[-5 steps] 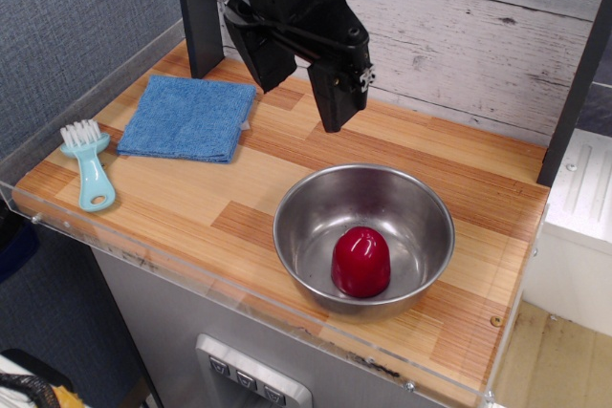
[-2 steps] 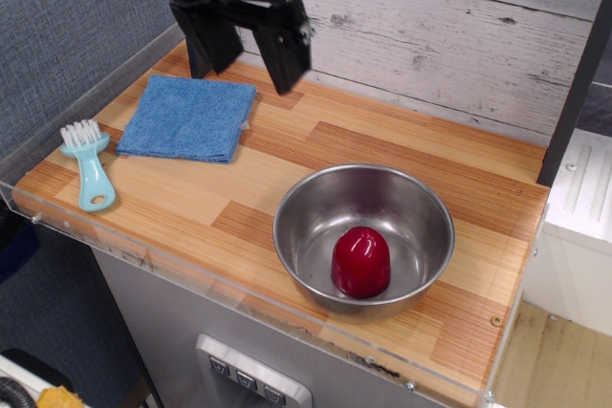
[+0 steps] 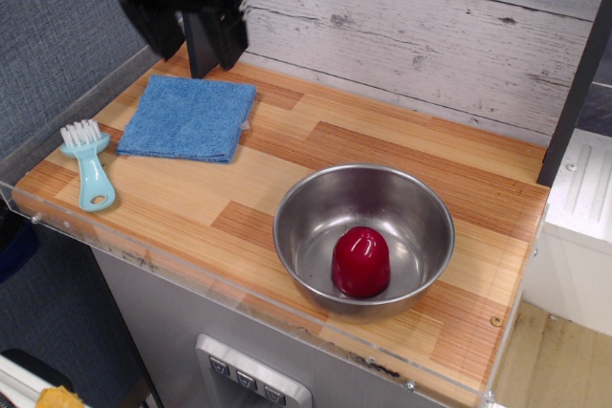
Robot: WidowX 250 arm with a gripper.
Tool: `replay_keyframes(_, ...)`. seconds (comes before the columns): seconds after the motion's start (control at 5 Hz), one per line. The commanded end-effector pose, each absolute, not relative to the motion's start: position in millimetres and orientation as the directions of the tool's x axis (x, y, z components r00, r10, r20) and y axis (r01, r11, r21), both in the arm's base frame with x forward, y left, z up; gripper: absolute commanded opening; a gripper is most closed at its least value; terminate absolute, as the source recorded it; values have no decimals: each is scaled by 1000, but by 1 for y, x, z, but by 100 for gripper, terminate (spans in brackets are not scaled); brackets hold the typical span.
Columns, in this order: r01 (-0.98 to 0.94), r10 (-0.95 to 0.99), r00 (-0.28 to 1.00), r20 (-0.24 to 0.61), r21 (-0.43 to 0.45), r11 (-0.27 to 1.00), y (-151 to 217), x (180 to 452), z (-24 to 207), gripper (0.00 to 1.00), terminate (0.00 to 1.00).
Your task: Move the blue cloth to the left of the metal bowl.
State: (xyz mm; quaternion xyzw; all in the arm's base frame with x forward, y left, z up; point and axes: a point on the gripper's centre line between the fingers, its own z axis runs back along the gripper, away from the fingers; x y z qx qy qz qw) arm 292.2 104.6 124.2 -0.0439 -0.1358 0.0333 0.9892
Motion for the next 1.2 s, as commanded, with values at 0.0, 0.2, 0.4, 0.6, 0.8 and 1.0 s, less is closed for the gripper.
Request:
replay_keyframes(0.0,-138,132,946,296,0,990,143,312,116,100,0)
replay_keyframes(0.2,-158,141,953,270,43,987,144,325,102,100,0)
replay_keyframes(0.4,-172,152,958,245,61,983,149,330,85,100,0)
replay_keyframes(0.6,-182,163,960,226,67,981,154,333,72,100,0)
replay_keyframes(0.8,-177,160,966,205,69,982,155,333,60,100,0)
replay_keyframes(1.0,-191,175,969,176,75,979,166,325,52,100,0)
